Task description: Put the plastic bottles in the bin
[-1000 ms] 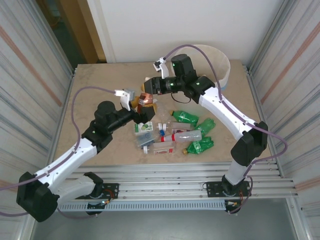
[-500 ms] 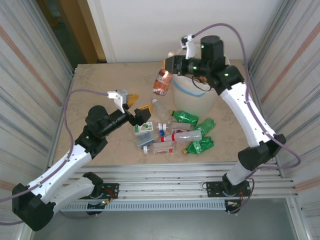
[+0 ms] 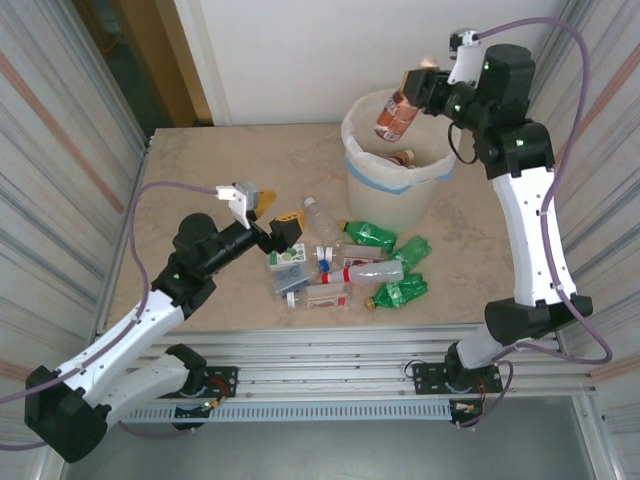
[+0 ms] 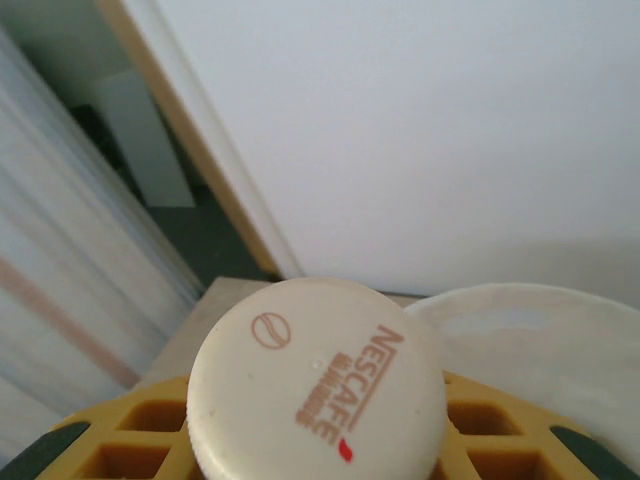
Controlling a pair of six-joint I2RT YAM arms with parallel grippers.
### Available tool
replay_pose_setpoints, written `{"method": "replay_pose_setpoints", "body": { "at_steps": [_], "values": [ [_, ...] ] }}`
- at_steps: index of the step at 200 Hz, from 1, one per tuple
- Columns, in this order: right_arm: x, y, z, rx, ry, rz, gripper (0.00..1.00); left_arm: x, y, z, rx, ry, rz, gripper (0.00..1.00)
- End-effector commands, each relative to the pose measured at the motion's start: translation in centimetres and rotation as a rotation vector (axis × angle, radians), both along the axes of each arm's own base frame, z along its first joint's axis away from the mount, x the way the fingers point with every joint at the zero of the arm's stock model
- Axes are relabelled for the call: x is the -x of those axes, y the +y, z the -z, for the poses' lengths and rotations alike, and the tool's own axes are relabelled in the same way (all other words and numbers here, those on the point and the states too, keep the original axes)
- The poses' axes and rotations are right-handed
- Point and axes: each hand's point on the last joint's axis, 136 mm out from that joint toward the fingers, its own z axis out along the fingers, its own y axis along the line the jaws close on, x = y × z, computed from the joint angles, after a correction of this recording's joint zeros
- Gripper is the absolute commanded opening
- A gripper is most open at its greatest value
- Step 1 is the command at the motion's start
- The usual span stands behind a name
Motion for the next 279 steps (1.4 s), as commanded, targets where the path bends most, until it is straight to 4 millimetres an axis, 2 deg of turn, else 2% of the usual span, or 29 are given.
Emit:
{"method": "replay_pose_setpoints", "body": {
  "at_steps": [1, 20, 70, 111, 164, 193, 219, 255, 279],
  "values": [
    [-2.1, -1.7, 1.2, 0.062, 0.028, 0.059, 0.18, 0.6, 0.3, -1.2, 0.011, -0.052, -0.005, 0.99],
    [-3.9, -2.8, 2.9, 0.108, 0.08, 0.101, 0.18, 0.7, 0.5, -1.2, 0.012, -0.052, -0.01, 0.99],
    [-7.8, -4.0, 10.1, 0.205, 0.271, 0.145, 0.19, 0.8, 1.3, -1.4, 0.019, -0.055, -0.045, 0.99],
    [-9.5, -3.6, 15.0, 0.228, 0.388, 0.121, 0.21, 0.8, 1.4, -1.3, 0.016, -0.051, -0.053, 0.99],
    [-10.8, -2.7, 20.1, 0.221, 0.512, 0.08, 0.23, 0.6, 1.6, -0.9, 0.009, -0.043, -0.066, 0.99],
    [-11.3, -2.0, 22.0, 0.199, 0.558, 0.056, 0.29, 0.4, 1.7, -0.9, 0.005, -0.037, -0.075, 0.99],
    [-11.6, -1.8, 23.0, 0.187, 0.584, 0.049, 0.42, 0.2, 1.8, -0.7, -0.002, -0.023, -0.09, 0.99],
    [-11.6, -1.9, 22.9, 0.187, 0.583, 0.054, 0.6, -0.2, 2.2, -0.4, -0.01, -0.001, -0.121, 0.99],
    [-11.5, -2.0, 22.1, 0.19, 0.569, 0.059, 0.65, -0.6, 2.3, -0.2, -0.016, 0.013, -0.136, 0.99]
  ]
}}
